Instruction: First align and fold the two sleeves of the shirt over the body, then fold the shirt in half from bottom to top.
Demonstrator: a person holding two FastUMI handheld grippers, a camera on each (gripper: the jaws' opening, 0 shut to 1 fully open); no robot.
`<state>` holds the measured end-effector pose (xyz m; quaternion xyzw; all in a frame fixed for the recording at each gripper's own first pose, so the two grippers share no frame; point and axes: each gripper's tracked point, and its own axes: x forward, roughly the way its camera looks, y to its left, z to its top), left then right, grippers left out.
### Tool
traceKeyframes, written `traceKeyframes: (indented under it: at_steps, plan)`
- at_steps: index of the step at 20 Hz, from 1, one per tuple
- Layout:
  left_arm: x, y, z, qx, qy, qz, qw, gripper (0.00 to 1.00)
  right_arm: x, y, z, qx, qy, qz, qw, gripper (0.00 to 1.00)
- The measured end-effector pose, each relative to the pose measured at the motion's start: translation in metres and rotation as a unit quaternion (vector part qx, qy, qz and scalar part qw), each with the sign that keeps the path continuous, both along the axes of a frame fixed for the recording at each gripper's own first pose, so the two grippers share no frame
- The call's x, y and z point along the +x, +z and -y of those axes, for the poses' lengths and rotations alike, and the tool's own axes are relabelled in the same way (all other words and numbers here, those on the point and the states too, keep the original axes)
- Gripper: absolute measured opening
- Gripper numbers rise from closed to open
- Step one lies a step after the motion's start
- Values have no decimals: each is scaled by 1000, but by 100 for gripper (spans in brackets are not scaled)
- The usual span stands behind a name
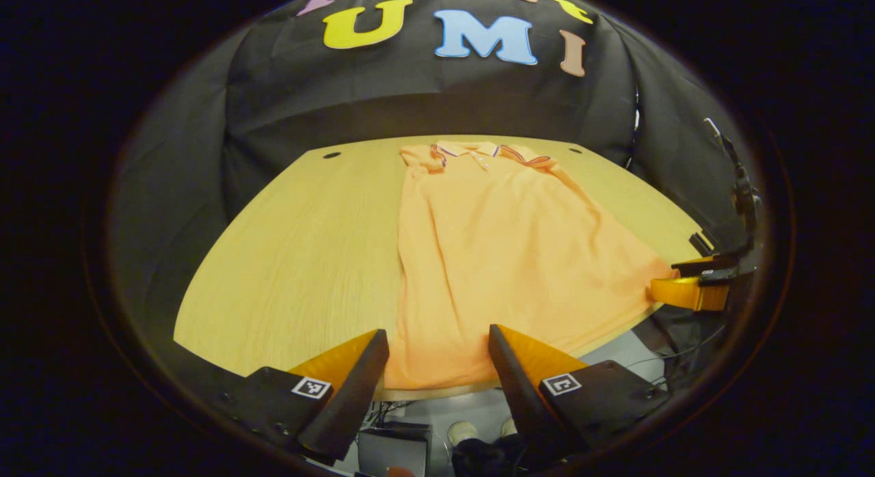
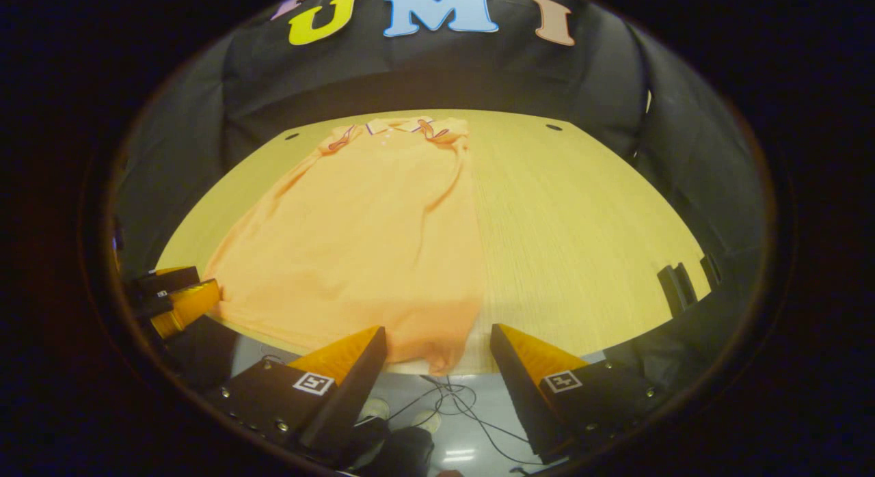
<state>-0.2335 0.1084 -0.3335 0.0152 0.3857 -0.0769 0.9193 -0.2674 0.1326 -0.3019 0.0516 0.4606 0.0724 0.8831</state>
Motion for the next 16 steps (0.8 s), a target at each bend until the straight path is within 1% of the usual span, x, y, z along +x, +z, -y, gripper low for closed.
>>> traceKeyframes:
  at_steps: [2, 4, 6, 9, 10, 11, 12, 13, 14, 15, 16]
  plan:
    - [0, -4, 2, 1, 0, -2, 1000, 95, 0, -2, -1, 0, -1, 0, 1000, 95]
    - [0, -5, 2, 9, 0, 1, 1000, 96, -1, -2, -1, 2, -2, 1, 1000, 95]
    - [0, -7, 4, 17, -2, 3, 1000, 95, -2, -2, -1, 4, -1, 3, 1000, 95]
    - [1, -7, 8, 14, -2, 6, 1000, 95, 0, -2, -5, 3, 8, 6, 1000, 81]
    - [1, -7, 8, 15, 0, 6, 1000, 91, -1, -2, -5, 4, 9, 6, 1000, 80]
    - [1, -6, 8, 18, 0, 7, 1000, 80, -2, -2, -5, 6, 11, 4, 1000, 80]
    - [0, -7, 8, 20, 1, 5, 1000, 79, -2, -2, -5, 6, 15, 5, 1000, 80]
    - [1, -8, 11, 14, -1, 7, 1000, 68, -1, -1, -5, 6, 19, 8, 1000, 80]
    - [2, -7, 11, 16, 8, 9, 1000, 57, -2, -1, -6, 9, 26, 11, 1000, 80]
    - [3, -7, 13, 16, 7, 12, 1000, 46, 1, -2, -8, 14, 21, 12, 1000, 78]
    - [1, -8, 15, 20, 3, 10, 1000, 47, -3, -1, -6, 23, 8, 13, 1000, 53]
